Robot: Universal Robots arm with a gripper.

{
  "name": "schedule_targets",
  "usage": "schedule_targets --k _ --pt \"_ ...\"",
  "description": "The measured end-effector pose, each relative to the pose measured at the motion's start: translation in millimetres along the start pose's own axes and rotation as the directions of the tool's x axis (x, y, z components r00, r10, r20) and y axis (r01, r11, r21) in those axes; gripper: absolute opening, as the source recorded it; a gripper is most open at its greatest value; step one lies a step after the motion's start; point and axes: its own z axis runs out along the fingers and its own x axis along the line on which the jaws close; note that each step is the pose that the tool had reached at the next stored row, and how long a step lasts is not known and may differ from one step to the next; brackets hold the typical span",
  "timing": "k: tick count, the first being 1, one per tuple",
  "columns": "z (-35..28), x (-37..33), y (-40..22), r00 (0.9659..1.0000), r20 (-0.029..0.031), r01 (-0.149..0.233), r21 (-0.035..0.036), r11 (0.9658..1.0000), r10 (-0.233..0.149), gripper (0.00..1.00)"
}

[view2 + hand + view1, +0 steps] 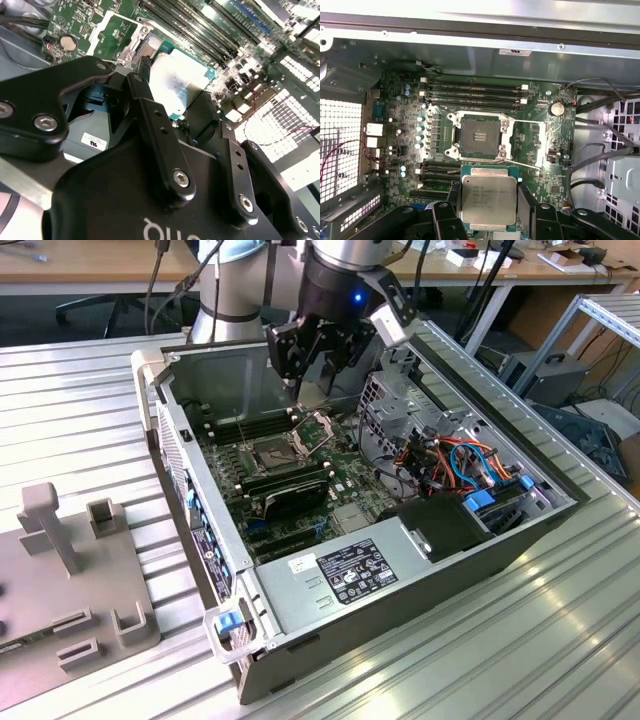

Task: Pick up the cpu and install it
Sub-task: 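Pick up the cpu and move it towards the insertion slot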

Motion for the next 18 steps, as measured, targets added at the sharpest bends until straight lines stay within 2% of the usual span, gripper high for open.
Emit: schedule_targets --k 5,7,9,16,18 --pt "8.5 -0.1 2.1 1.0000 0.0000 0.000 0.0005 1.0000 0.000 0.55" --pt "15.0 0.8 4.6 1.0000 -0.0001 0.000 0.0014 1.0000 0.000 0.55" --pt "18.4 2.2 7.1 1.0000 -0.0001 0.000 0.0013 1.0000 0.000 0.55" --pt "21.0 5.6 18.8 1.0000 -0.0001 -0.001 0.0020 1.0000 0.001 0.55" --pt "23.5 7.0 20.8 1.0000 -0.0001 -0.005 0.0019 1.0000 0.005 0.55"
